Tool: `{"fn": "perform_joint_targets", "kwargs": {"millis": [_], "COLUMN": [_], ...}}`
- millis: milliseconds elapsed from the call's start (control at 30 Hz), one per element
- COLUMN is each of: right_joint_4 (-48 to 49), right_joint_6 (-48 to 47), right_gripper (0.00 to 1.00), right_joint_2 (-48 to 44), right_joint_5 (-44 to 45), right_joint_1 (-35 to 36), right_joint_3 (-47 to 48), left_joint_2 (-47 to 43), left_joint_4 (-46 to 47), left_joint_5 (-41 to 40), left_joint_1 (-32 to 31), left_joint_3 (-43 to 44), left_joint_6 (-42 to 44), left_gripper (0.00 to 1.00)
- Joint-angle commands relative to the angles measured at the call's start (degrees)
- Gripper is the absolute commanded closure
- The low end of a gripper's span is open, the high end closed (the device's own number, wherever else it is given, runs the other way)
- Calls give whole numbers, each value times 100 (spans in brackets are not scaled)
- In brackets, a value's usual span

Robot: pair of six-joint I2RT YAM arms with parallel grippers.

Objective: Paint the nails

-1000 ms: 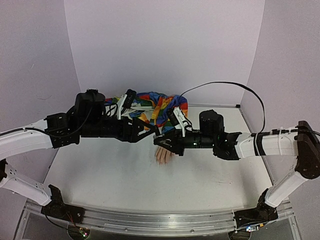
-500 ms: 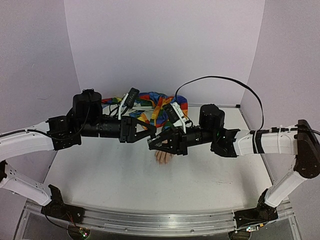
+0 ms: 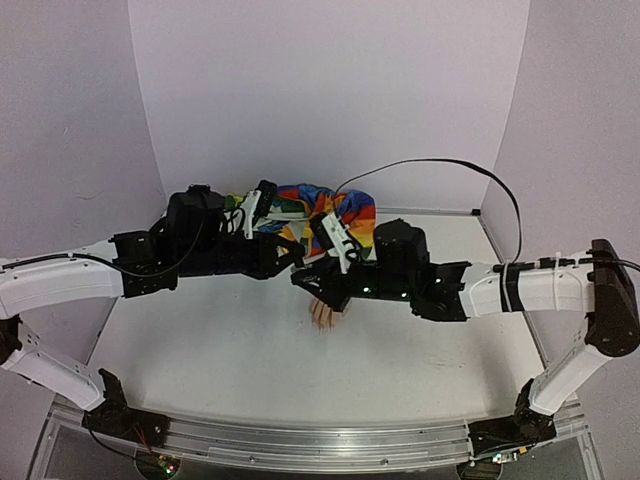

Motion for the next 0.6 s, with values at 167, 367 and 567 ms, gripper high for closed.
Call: {"fn": "perform_joint_targets", "kwargs": {"millis": [167,367,567], "right_joint_4": [-285,-266,-65], "right_joint_6": [-2013,-1537,-469], "right_gripper": [100,100,100], "right_joint_2": [284,-9,-254], "right_joint_5": [4811,1580,-1122], "right_joint_1": [959,605,-32], "right_joint_3": [647,397,300], "left_joint_2": [453,85,-517], "left_joint_4": [-1411,-974,-398], "left_joint_5": [-1484,-645,61], "left_joint_1": [-297,-256,-121], "left_joint_3": [1004,779,227], "left_joint_6": [-247,47,169], "left_gripper": [100,71,38]}}
